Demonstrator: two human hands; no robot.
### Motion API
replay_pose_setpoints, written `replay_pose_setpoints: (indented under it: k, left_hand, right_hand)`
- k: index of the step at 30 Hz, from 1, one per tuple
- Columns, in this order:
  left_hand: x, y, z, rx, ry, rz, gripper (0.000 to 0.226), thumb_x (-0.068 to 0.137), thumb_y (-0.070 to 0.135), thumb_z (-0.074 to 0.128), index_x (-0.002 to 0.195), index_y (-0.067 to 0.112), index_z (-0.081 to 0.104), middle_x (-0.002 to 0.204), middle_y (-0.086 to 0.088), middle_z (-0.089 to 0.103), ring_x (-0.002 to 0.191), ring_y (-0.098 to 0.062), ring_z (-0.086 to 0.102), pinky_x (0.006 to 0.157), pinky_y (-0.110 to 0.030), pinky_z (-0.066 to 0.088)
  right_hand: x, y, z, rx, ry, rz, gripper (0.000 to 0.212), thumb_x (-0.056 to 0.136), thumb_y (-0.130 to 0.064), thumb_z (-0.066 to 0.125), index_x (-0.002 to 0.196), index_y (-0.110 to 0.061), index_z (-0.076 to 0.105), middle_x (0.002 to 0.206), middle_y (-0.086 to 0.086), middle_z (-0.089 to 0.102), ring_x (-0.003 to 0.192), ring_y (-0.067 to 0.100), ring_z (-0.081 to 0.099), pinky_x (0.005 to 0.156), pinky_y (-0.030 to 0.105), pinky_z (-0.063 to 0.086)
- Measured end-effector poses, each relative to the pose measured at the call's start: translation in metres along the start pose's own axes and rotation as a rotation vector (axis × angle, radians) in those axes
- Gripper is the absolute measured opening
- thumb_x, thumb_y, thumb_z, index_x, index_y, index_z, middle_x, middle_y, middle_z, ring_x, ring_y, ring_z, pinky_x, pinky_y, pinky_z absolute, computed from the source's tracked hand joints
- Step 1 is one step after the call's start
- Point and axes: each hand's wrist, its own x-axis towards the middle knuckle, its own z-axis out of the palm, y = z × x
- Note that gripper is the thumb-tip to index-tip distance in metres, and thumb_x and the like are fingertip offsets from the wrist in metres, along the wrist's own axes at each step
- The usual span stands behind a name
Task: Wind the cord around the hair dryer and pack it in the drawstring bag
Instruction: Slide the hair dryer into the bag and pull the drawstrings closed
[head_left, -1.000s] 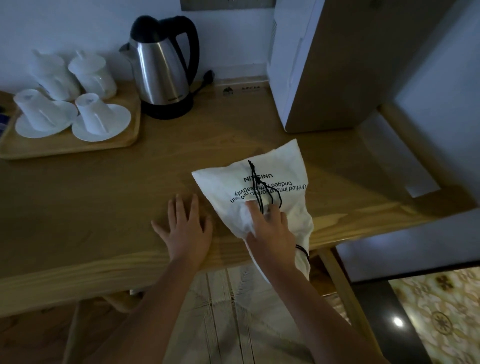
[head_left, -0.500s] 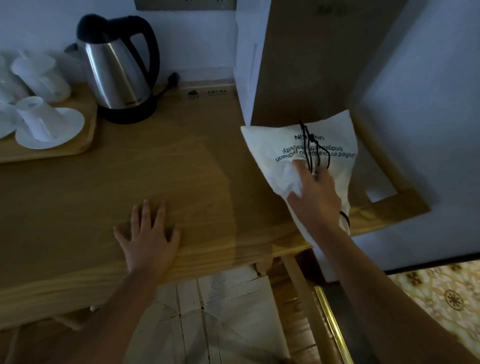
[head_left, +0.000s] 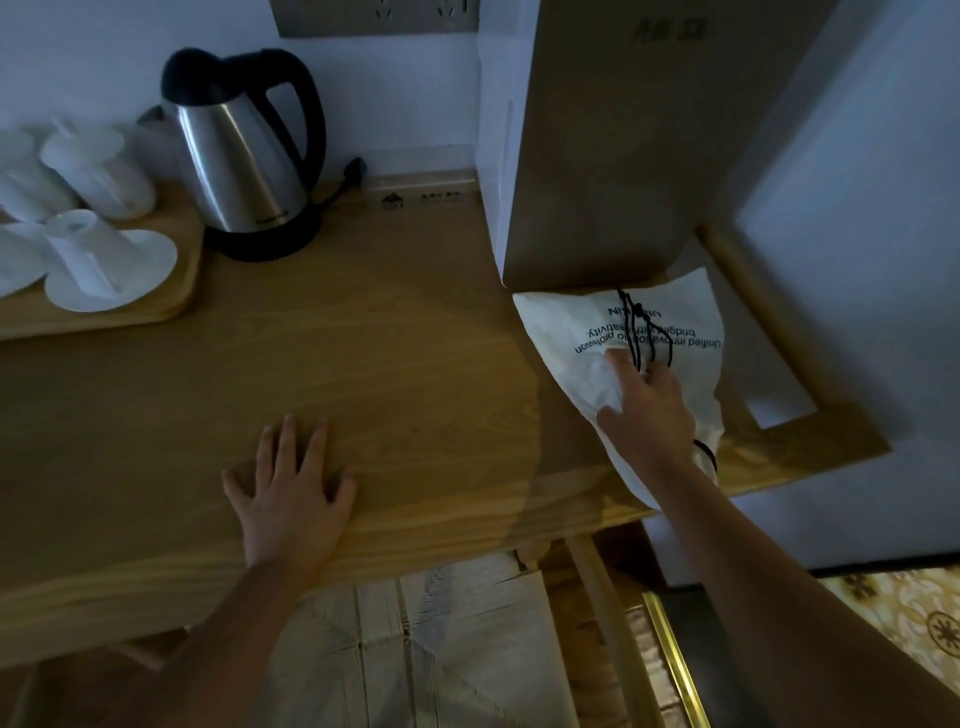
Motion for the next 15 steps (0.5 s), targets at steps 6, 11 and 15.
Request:
replay_pose_setpoints:
  k: [6,11,15]
  left_hand:
    - [0.0,-0.001,0.001,-0.006,0.011,0.003,0.065,0.087,0.059,0.028,0.146,0.033,0.017,0.159,-0.002,0.011,0.145,-0.023,0.004,0.108,-0.066,0.008]
    - [0.0,-0.001,0.001,-0.008,0.002,-0.001,0.068,0.084,0.063,0.018,0.146,0.035,0.015,0.159,-0.002,0.01,0.145,-0.023,0.003,0.109,-0.065,0.006]
    - [0.001,-0.002,0.003,-0.007,0.005,0.0,0.071,0.082,0.065,0.014,0.146,0.036,0.013,0.159,-0.002,0.009,0.145,-0.022,0.002,0.109,-0.065,0.007]
  right_hand:
    - [-0.014,-0.001,0.001,-0.175,0.128,-0.095,0.076,0.071,-0.043,0.062,0.138,-0.028,0.027,0.141,0.021,0.032,0.124,0.042,0.036,0.087,0.054,0.042]
    - [-0.019,0.008,0.012,-0.224,0.107,-0.237,0.076,0.079,-0.039,0.06,0.143,-0.025,0.023,0.154,0.019,0.011,0.138,0.044,0.016,0.097,0.059,0.036]
    - [-0.012,0.012,0.017,-0.165,0.076,-0.258,0.065,0.082,-0.027,0.063,0.139,-0.02,0.032,0.153,0.021,0.016,0.137,0.044,0.021,0.097,0.055,0.043]
